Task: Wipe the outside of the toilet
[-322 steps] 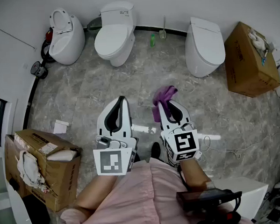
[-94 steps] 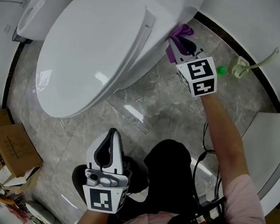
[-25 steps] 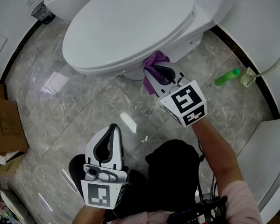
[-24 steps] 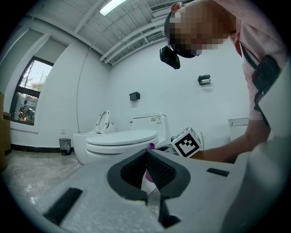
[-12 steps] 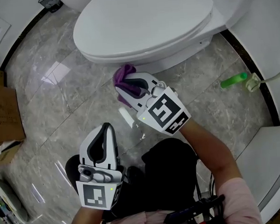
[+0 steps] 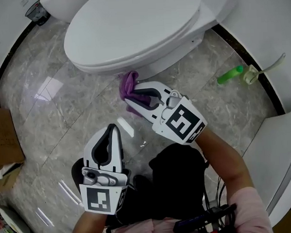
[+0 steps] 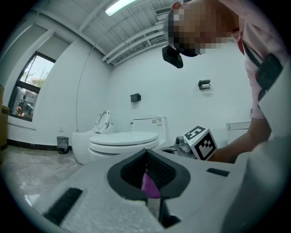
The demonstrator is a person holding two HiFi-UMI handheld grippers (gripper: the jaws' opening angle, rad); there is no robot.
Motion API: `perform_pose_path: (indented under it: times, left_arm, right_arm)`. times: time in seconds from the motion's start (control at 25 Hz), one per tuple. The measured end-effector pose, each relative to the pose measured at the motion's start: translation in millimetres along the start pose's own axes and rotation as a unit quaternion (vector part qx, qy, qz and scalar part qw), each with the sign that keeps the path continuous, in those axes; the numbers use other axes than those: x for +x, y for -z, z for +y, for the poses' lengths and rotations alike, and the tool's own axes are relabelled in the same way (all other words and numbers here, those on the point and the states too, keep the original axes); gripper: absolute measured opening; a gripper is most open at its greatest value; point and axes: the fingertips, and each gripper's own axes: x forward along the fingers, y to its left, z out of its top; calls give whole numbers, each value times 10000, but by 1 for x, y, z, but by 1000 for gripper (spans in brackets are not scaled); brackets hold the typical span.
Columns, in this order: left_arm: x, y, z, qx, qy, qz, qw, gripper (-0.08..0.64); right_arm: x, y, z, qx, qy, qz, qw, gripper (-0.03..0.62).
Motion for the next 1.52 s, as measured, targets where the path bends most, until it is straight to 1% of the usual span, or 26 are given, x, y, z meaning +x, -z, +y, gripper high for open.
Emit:
perform_pose_path:
  times: [0.12,0.24,0.36,0.44,0.6,0.8,1.04,1.12,1.24,1.36,1.52]
  left_arm:
    - [15,-4,-17,-63,448,26,9990,8]
    - [28,-18,-35,-78,711,35,9974,8]
    - [40,-28,-55,-11,928,-31,9957,8]
    - [54,-26,-69,28,1039,-51,9946,8]
    - [79,-19,-86,45,1050,-15,9945,8]
    - [102,-3,-86,58,814,120,9966,8]
    - [125,15,-92,147,562,373,9976,8]
    - [133,21,-93,163,462,437,9978,8]
    - [144,32,-93,187,315,543,9979,8]
    - [149,40,-93,256,199,690,9971,8]
    - [160,49,-95,225,156,779,9966,8]
  right_arm:
    - [-36,9,-18,-1,468,269,9985,57]
    - [-80,16,-49,100,1015,557,9932,57]
    - [-130,19,-82,244,1637,574,9845,58]
    - [-161,31,-107,317,2088,588,9757,58]
    - [-210,72,-162,542,2841,717,9546,58]
    - [-237,126,-229,826,3514,815,9290,58]
    - [-239,180,-302,1127,3907,827,9098,58]
    - [-235,198,-324,1232,3982,807,9054,58]
    - [-228,222,-356,1305,4036,863,9015,58]
    - [-219,240,-383,1466,4078,772,8979,60]
    - [-208,257,-409,1574,4038,696,8985,60]
